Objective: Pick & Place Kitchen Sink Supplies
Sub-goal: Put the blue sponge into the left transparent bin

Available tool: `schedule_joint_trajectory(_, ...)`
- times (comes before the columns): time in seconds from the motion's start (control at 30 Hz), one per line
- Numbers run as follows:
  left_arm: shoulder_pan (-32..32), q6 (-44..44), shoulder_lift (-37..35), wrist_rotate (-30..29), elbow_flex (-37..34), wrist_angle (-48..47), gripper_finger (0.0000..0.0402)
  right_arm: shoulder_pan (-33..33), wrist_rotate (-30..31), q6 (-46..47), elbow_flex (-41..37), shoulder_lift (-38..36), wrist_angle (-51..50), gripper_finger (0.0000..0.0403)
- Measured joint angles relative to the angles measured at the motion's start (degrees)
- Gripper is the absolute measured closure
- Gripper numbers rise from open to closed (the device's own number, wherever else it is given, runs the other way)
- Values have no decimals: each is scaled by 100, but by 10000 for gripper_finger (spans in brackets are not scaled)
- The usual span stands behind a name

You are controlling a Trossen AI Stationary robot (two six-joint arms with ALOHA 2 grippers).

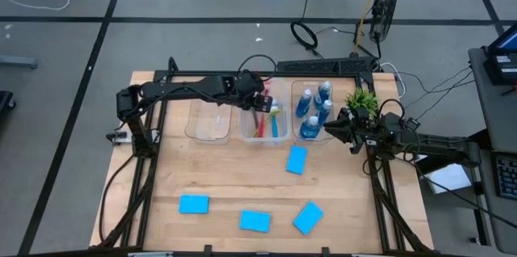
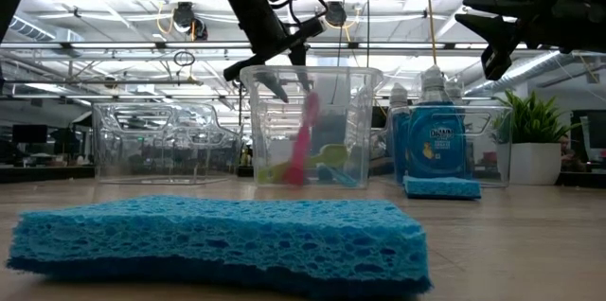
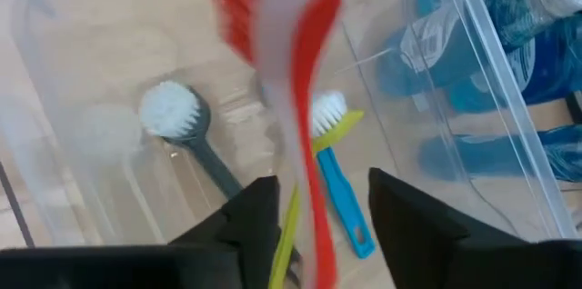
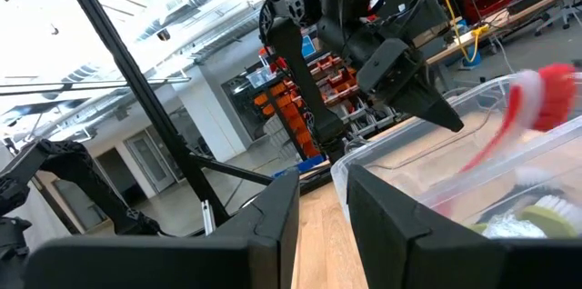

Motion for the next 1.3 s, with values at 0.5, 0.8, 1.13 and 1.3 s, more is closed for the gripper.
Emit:
schedule_joint_trajectory(0.5, 33, 509, -471, 153, -7, 346, 108, 0, -1, 1, 0, 5, 7, 316)
schedule_joint_trajectory(0.8, -197, 1116, -1425, 622, -2, 467, 110, 1, -8, 13, 7, 26, 52, 316)
schedule_joint_trajectory(1.13, -1531, 1183, -2117, 875, 2, -146, 136, 1, -5, 3, 4, 22, 42, 316)
schedule_joint_trajectory(1.3, -2245, 642, -2116, 877, 0, -753, 148, 1, -7, 1, 4, 20, 46, 316)
